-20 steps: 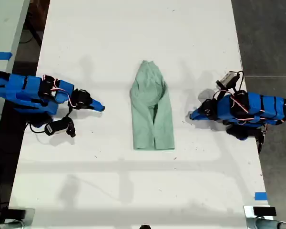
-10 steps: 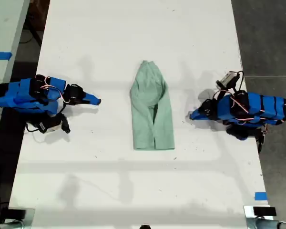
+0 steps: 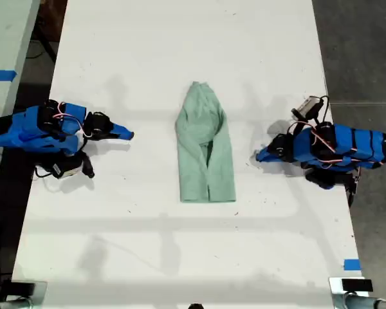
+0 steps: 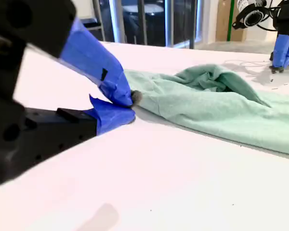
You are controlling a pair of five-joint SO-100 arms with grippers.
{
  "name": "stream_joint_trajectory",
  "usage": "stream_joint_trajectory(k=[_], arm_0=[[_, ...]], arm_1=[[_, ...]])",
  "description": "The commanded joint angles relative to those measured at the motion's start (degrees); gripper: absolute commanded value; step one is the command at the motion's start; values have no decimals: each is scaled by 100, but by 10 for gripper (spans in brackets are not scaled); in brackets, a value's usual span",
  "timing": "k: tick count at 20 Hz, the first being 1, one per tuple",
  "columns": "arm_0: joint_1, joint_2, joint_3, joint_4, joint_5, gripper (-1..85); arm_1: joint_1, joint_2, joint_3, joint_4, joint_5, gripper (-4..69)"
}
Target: Fold t shirt
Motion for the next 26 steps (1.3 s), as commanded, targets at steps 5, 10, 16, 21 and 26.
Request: stream_joint_trajectory(k=[5, 10, 16, 21, 26], arm_0=[[-185, 62, 35, 44, -176, -2], [-246, 62, 44, 70, -264, -2], [-220, 62, 53, 79, -290, -2], [-237, 62, 53, 79, -299, -2], [-237, 62, 53, 79, -299, -2]], arm_1=[[44, 79, 316, -18, -53, 22], [53, 79, 316, -18, -35, 22], [9, 79, 316, -18, -26, 22], [0, 79, 316, -18, -35, 22], [0, 79, 316, -18, -70, 22]])
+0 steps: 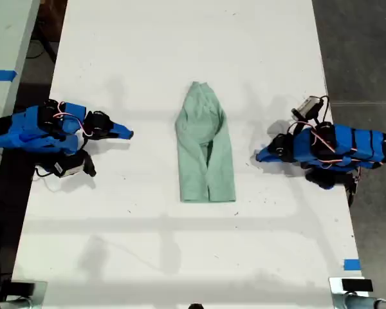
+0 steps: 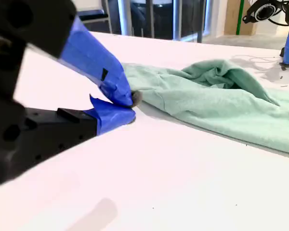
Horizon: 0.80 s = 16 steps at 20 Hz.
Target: Fold t shirt
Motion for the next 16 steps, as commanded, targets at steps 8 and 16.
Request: stream_joint_trajectory(k=[8, 16], arm_0=[[-141, 62, 53, 18, -167, -2], [-88, 62, 62, 18, -229, -2]], arm_1=[[0, 79, 316, -26, -114, 32], [9, 79, 316, -35, -132, 22]])
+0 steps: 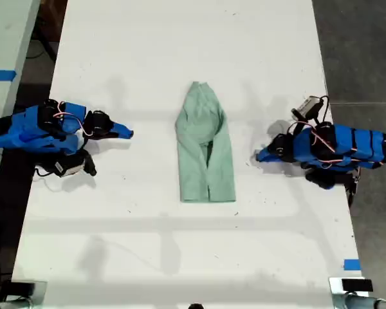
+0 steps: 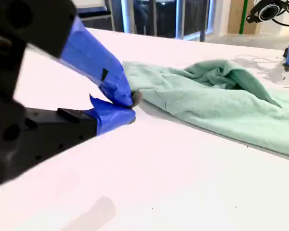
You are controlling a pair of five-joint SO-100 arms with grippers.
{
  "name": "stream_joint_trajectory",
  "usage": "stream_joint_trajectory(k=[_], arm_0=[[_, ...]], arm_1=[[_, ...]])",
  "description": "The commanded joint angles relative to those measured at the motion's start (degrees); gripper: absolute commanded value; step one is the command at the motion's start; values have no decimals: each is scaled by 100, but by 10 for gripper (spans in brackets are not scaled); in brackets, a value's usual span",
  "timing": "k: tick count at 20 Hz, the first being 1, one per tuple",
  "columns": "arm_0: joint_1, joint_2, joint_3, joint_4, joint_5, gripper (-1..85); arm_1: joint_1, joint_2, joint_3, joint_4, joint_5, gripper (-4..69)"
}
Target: Fold t shirt
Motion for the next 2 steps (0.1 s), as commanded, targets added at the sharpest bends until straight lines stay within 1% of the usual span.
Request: stream_joint_trajectory(k=[1, 2], arm_0=[[-26, 62, 62, 18, -149, -2], [0, 62, 62, 18, -176, -2]], arm_1=[[9, 79, 316, -35, -132, 22], [9, 79, 316, -35, -123, 22]])
